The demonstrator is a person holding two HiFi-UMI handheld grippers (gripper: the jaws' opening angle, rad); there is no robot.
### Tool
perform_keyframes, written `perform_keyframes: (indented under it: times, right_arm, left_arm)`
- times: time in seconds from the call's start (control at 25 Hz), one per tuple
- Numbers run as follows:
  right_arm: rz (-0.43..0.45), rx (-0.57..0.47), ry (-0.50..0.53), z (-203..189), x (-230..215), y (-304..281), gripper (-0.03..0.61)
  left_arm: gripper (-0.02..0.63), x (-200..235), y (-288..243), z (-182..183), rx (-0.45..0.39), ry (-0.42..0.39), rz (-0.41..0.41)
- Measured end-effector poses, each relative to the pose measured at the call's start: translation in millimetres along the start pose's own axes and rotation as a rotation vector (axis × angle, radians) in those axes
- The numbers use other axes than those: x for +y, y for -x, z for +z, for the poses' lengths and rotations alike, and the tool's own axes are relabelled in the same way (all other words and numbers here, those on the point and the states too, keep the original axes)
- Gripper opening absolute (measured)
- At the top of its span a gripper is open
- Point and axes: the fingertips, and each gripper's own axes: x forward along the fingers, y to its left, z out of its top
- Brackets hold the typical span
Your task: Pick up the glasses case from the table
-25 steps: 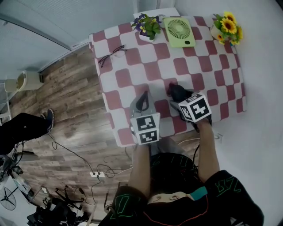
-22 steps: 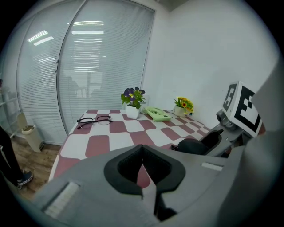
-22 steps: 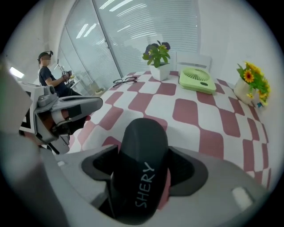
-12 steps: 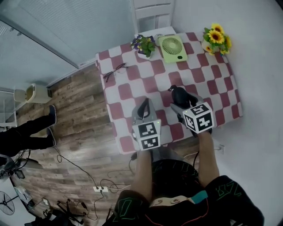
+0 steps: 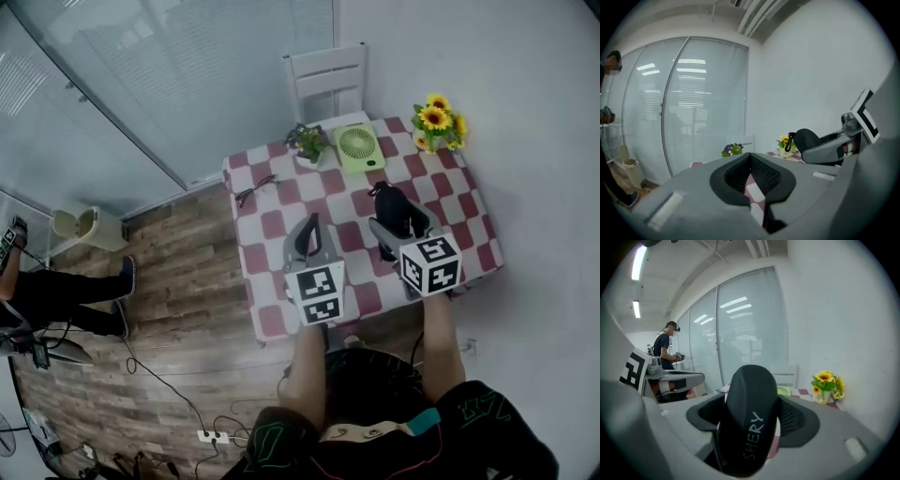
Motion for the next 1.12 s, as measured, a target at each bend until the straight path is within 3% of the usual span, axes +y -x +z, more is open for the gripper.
perform_keyframes:
  times: [0.48, 1.12]
  right_arm:
    - [-0.128, -0.356, 0.026, 90.4, -40.3, 58.9, 0.350]
    - [-0.136, -0.424, 0.081, 118.3, -49.8, 58.9, 0.350]
  left_arm:
    - [0.009, -4.7, 10.6, 90.7, -0.211, -0.053, 0.029]
    - [0.009, -2.1, -5.1, 114.7, -0.247, -0.081, 0.034]
